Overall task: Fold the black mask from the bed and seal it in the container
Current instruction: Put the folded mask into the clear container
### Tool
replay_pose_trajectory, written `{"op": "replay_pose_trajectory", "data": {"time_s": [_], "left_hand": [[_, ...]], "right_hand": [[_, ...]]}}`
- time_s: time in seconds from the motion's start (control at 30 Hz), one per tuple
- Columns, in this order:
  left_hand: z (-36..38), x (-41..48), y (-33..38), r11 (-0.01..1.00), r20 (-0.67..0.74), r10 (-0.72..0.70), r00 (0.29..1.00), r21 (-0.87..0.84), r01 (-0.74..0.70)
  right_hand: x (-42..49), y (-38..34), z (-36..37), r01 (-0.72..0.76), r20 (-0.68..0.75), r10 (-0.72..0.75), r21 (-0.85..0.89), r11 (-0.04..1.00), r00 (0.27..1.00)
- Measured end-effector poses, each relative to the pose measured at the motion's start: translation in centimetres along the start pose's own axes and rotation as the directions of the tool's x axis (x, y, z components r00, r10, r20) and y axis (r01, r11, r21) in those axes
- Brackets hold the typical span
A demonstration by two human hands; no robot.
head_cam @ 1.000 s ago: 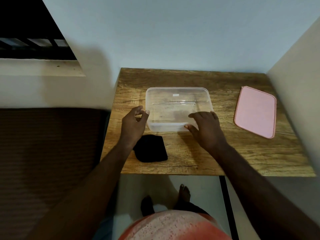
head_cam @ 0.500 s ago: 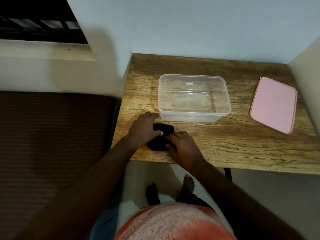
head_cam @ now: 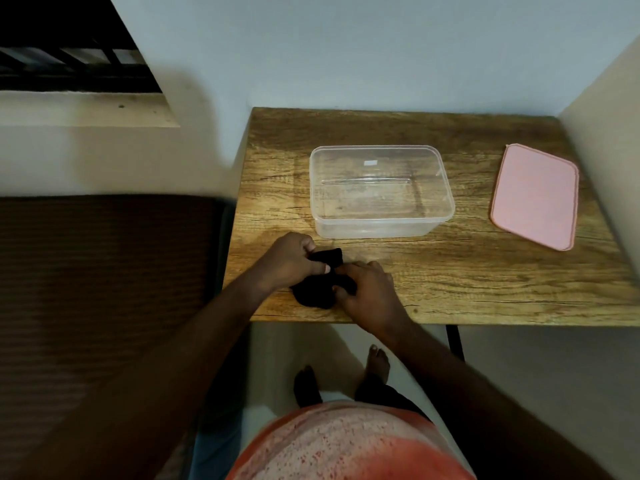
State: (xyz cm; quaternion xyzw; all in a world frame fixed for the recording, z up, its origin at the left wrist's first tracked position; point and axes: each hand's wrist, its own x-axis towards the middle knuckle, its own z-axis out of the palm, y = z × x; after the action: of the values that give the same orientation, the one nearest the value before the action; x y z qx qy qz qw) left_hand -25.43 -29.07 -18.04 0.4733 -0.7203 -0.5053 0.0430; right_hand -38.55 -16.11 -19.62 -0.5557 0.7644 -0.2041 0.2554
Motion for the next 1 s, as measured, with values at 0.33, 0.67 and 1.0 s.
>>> {"op": "replay_pose_trajectory", "data": {"time_s": [0.33, 0.67, 1.0], "left_hand": [[2.6, -7.4, 4.4, 0.741, -0.223, 0.627, 0.746, 0.467, -0.483], [2.0, -8.5, 5.1, 0.825, -0.532, 0.536, 0.656, 0.165, -0.540], [-0.1, -6.3, 7.0, 0.461, -0.097, -0.051, 0.994, -0.885, -0.063]], "right_hand": [[-1.6, -3.8, -5.2, -0.245, 0.196, 0.163, 0.891, 0.381, 0.967], [-0.1, -4.8, -7.7, -0.150, 0.086, 0.277, 0.963, 0.222, 0.957], [0.9, -4.8, -9.3, -0.065, 0.042, 0.179, 0.990, 0.123, 0.983]]}}
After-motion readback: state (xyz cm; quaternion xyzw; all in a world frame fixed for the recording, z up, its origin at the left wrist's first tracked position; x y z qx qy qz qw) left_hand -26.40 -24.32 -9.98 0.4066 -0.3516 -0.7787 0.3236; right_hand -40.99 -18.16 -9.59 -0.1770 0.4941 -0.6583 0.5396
